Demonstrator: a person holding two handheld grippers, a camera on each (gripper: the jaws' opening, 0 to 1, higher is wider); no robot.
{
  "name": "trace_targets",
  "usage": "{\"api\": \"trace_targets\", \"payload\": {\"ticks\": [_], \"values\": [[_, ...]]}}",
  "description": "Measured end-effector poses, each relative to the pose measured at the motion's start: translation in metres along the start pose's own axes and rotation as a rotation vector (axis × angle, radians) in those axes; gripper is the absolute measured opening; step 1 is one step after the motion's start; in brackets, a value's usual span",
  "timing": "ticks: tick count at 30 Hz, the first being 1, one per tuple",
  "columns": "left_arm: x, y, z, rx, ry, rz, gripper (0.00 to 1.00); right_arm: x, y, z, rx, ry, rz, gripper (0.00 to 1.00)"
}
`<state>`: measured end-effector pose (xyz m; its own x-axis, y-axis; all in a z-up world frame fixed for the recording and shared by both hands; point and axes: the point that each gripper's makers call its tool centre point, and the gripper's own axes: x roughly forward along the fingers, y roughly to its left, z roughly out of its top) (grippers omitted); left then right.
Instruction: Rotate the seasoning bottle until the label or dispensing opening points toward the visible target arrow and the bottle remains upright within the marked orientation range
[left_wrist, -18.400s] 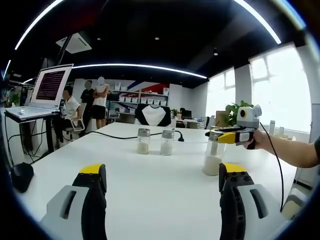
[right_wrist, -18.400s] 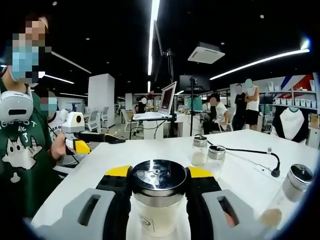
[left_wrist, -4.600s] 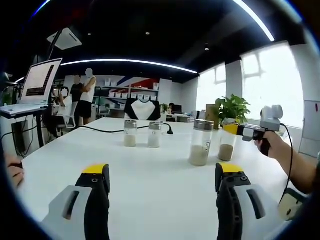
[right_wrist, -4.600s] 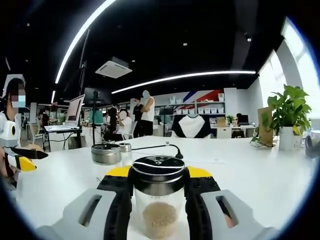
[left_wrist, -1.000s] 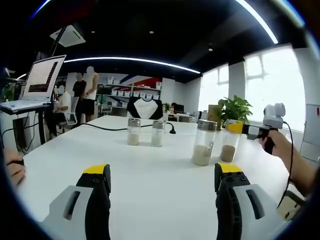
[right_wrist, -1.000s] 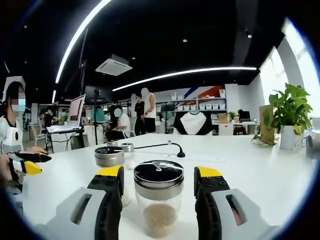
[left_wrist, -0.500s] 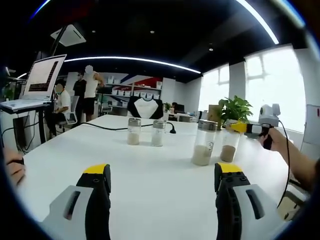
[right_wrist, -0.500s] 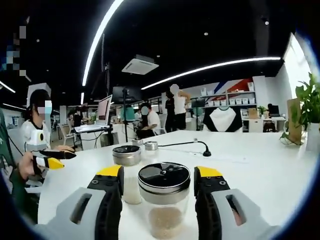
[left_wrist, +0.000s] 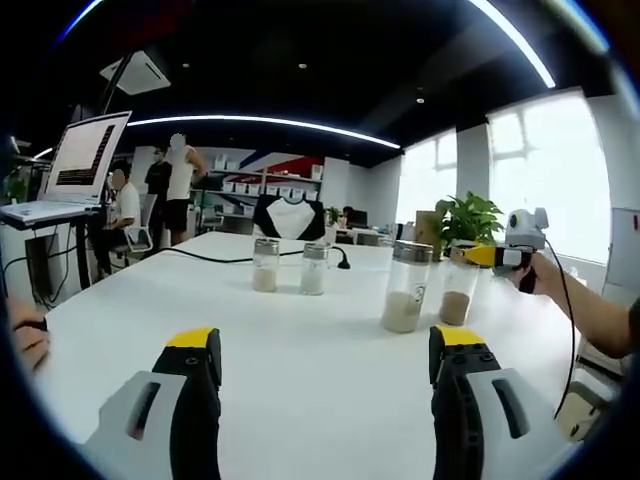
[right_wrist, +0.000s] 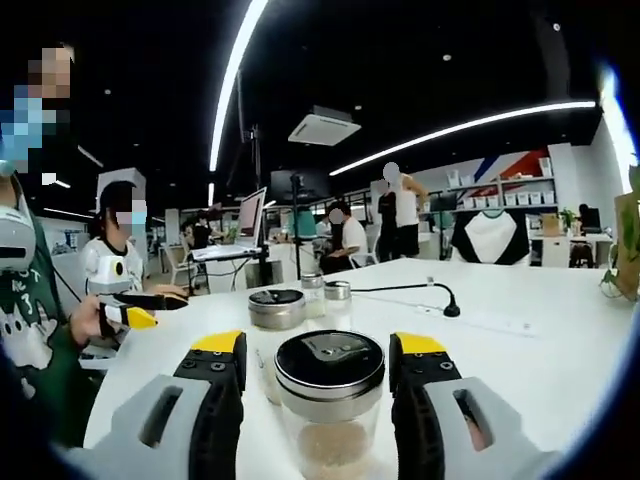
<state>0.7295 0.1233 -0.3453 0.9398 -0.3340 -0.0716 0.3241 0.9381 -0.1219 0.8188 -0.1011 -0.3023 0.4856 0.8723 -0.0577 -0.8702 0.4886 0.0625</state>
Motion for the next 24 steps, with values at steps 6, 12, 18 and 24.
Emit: {"api": "trace_targets", "payload": {"ticks": [6,12,18,24], "values": [[-0.001,0.003,0.0,-0.004,0.002,0.006,0.9,0.002,0.005,-0.005,-0.03,0.037,0.088,0.57],[-0.001,0.003,0.001,-0.001,0.003,0.006,0.91,0.002,0.006,-0.007,-0.057,0.053,0.112,0.55],[0.0,0.002,-0.001,-0.003,0.01,0.005,0.9,0.002,0.003,-0.009,-0.043,0.048,0.122,0.49],[0.0,0.003,-0.003,-0.002,0.015,0.008,0.9,0.002,-0.003,-0.006,-0.082,0.036,0.107,0.42]]}}
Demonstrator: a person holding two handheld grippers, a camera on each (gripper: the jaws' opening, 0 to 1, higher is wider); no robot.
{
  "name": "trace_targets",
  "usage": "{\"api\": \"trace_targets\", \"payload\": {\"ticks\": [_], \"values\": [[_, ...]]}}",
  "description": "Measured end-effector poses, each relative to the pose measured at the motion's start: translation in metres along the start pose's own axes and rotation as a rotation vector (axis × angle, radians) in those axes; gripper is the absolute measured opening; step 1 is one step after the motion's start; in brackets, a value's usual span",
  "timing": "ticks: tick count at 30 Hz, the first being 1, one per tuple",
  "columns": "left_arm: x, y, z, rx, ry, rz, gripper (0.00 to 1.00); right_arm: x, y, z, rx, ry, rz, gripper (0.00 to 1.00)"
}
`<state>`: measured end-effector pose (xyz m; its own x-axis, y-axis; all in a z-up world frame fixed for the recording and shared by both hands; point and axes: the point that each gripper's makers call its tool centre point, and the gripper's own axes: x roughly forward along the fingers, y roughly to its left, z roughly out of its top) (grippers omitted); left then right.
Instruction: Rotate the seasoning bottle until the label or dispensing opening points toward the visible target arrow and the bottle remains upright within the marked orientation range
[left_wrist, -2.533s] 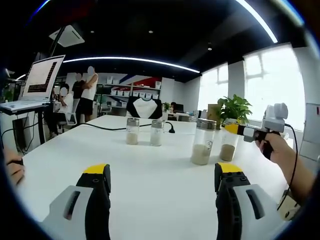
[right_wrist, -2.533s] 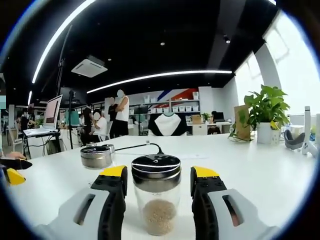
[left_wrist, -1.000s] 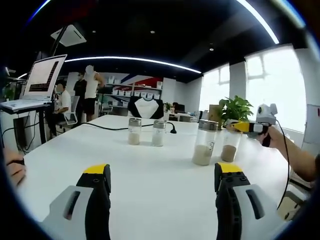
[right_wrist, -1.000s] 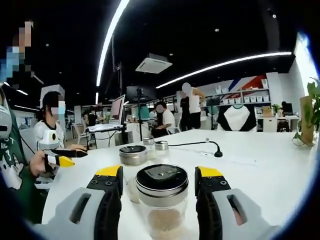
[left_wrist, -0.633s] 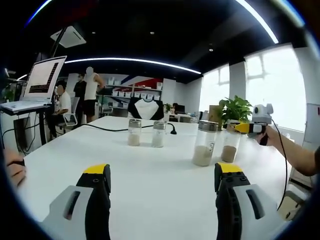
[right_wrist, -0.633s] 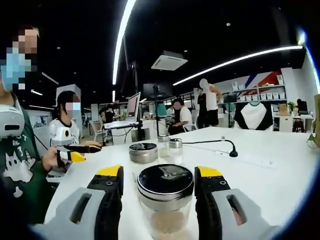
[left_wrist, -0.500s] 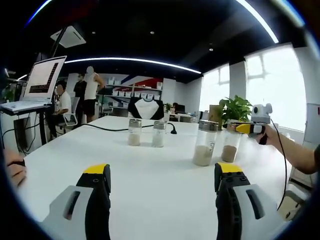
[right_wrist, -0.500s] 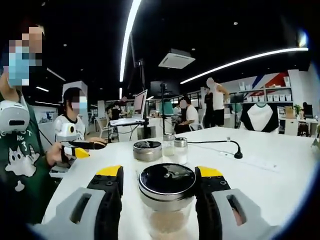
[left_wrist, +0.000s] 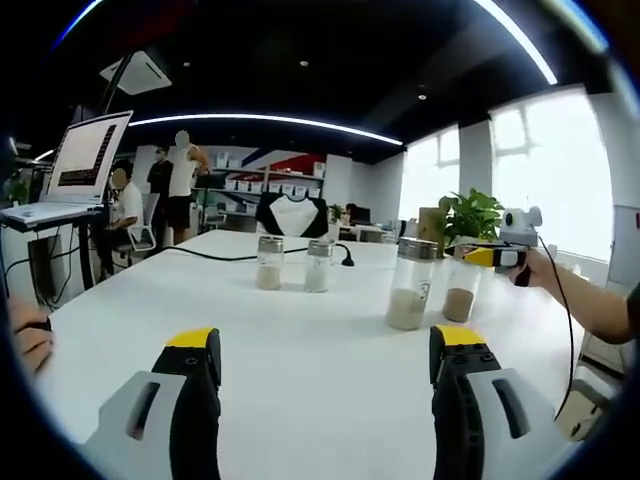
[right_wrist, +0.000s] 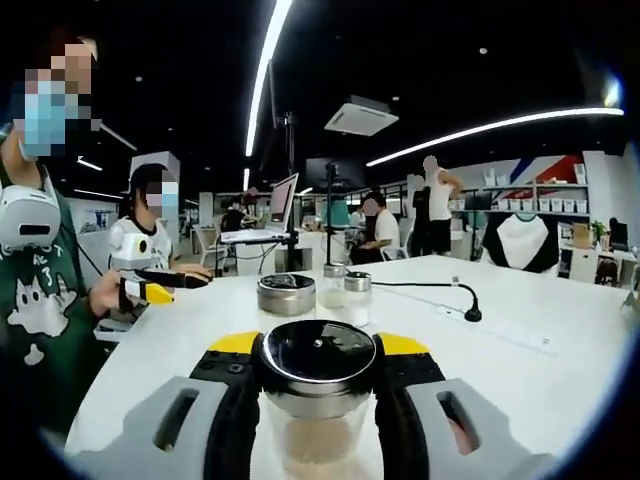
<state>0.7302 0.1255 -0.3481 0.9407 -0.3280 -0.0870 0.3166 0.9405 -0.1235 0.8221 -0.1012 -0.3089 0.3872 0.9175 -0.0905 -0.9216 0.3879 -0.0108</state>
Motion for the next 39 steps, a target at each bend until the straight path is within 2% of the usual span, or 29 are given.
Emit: {"api": "trace_targets", "payload": {"ticks": [18,33,35,39], "values": [[-0.001,-0.001,0.001,-0.005,-0.003,0.002,0.9,0.0,-0.004,0.0,0.01,0.005,-0.013,0.42],[-0.003,-0.001,0.003,-0.008,-0.009,0.002,0.9,0.001,-0.009,-0.001,0.003,0.019,-0.092,0.42],[-0.002,-0.006,0.005,-0.014,-0.022,-0.022,0.9,0.001,-0.009,-0.002,0.003,0.03,-0.114,0.42],[-0.002,-0.007,0.006,-0.008,-0.023,-0.017,0.9,-0.001,-0.015,-0.003,0.004,0.036,-0.153,0.42]]}}
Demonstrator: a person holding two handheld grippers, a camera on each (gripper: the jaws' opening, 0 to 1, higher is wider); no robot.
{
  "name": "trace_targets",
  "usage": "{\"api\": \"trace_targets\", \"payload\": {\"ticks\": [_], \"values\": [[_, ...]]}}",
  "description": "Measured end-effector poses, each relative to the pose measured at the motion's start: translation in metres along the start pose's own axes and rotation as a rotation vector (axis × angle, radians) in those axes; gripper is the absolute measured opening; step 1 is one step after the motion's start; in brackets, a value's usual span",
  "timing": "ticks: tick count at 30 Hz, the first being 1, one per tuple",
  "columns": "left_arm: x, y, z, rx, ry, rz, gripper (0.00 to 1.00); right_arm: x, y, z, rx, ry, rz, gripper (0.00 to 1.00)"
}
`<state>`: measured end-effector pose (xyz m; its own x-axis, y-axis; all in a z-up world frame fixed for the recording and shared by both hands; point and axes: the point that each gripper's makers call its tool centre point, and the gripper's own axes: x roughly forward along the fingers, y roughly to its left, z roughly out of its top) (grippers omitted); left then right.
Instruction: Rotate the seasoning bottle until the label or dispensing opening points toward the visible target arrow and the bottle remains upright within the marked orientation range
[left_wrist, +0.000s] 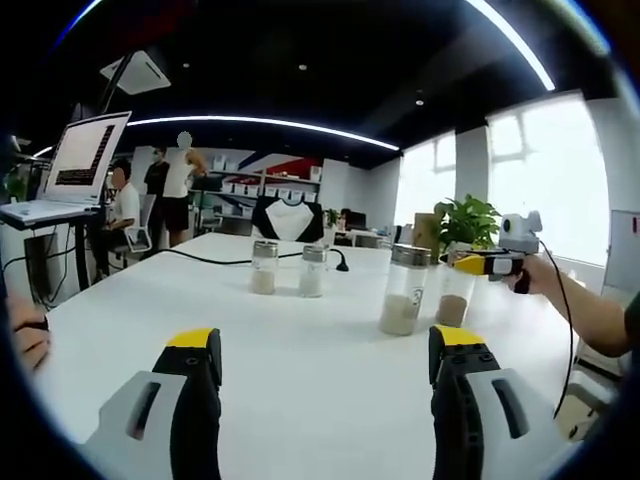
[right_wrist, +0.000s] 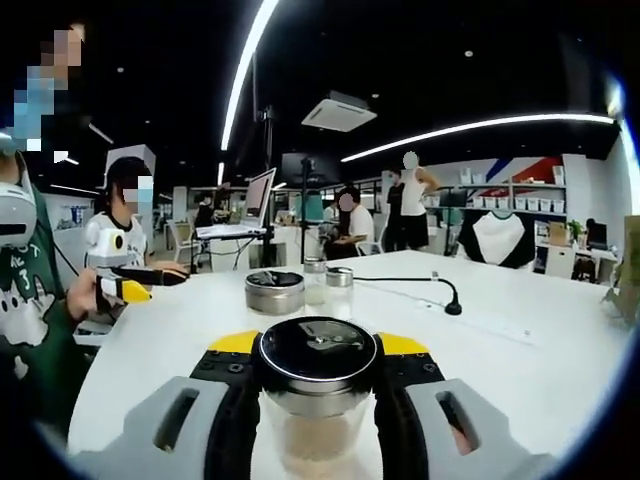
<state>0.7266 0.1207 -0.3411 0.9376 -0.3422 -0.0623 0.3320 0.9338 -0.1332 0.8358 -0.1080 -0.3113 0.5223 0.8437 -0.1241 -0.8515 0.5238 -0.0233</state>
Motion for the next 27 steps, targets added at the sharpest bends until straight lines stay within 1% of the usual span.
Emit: {"api": "trace_targets", "payload": {"ticks": [2,8,9,12,17,24,27], "values": [[0.0,0.0007,-0.0015,-0.005,0.005,0.001,0.9,-0.0007,-0.0035,0.0001,0.002,-0.005,-0.01,0.42],[-0.0011,0.0024,-0.0004,-0.007,0.002,0.006,0.9,-0.0011,-0.0049,-0.0001,0.009,-0.002,-0.061,0.42],[-0.0011,0.0023,-0.0005,-0.007,0.003,0.006,0.9,-0.0008,-0.0013,-0.0002,0.007,0.008,-0.075,0.42],[-0.001,0.0018,0.0,-0.007,0.003,0.005,0.9,-0.0011,-0.0021,-0.0008,0.008,0.018,-0.093,0.42],[-0.0007,0.0015,-0.0015,-0.007,0.009,0.004,0.89,-0.0023,-0.0082,-0.0009,0.017,0.008,-0.139,0.42],[0.0001,0.0009,-0.0028,-0.007,0.012,0.003,0.89,0.0003,-0.01,-0.0009,0.027,0.005,-0.212,0.42],[0.0003,0.0002,-0.0036,-0.007,0.016,0.001,0.89,-0.0007,-0.0112,-0.0009,0.028,0.001,-0.231,0.42]]}}
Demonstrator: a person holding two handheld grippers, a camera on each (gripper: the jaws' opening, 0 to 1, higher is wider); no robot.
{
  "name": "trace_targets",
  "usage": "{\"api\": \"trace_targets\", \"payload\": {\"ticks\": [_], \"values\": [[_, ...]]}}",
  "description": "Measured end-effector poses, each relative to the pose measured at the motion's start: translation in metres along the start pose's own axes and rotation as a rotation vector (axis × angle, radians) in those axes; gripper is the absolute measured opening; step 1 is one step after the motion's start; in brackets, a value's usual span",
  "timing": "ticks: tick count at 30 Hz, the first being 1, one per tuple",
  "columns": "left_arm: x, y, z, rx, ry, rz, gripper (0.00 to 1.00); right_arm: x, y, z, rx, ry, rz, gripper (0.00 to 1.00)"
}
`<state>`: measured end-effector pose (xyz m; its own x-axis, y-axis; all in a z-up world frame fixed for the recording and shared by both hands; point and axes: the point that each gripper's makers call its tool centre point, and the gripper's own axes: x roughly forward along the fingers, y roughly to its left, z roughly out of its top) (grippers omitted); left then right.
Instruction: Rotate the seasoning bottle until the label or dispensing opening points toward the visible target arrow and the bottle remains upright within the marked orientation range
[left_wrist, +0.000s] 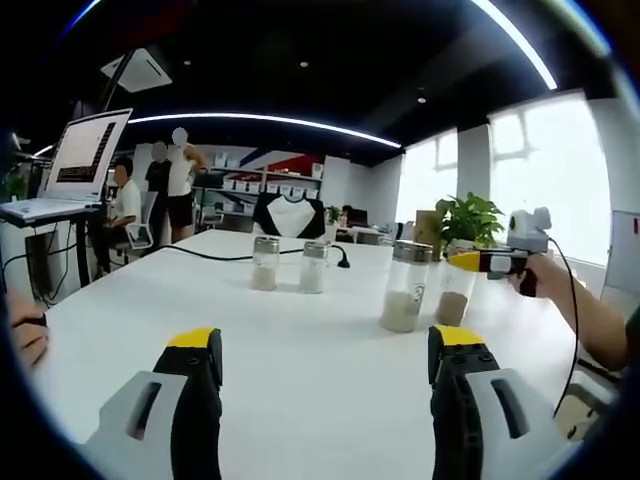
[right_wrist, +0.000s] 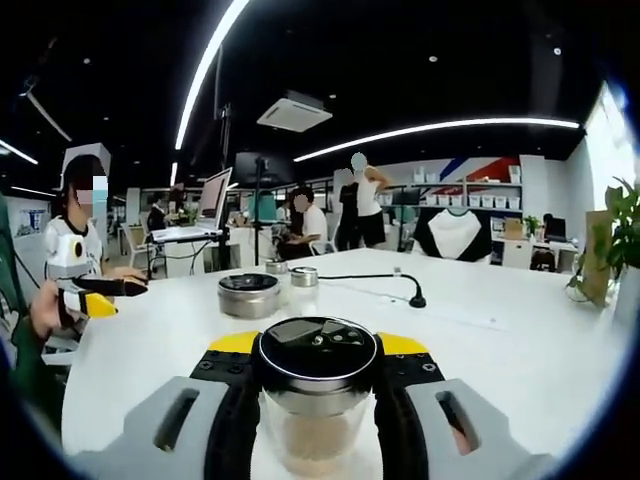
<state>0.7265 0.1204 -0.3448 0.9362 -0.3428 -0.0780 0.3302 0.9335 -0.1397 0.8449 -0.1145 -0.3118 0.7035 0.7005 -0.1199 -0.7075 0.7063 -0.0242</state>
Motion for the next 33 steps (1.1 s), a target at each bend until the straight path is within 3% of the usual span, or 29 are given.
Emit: {"api": "trace_targets", "payload": {"ticks": [33], "values": [[-0.0033,-0.0035,0.0014,0.007,-0.003,-0.009,0.89,-0.0064,0.0034,-0.0002,0.023,-0.014,-0.289,0.42]]}}
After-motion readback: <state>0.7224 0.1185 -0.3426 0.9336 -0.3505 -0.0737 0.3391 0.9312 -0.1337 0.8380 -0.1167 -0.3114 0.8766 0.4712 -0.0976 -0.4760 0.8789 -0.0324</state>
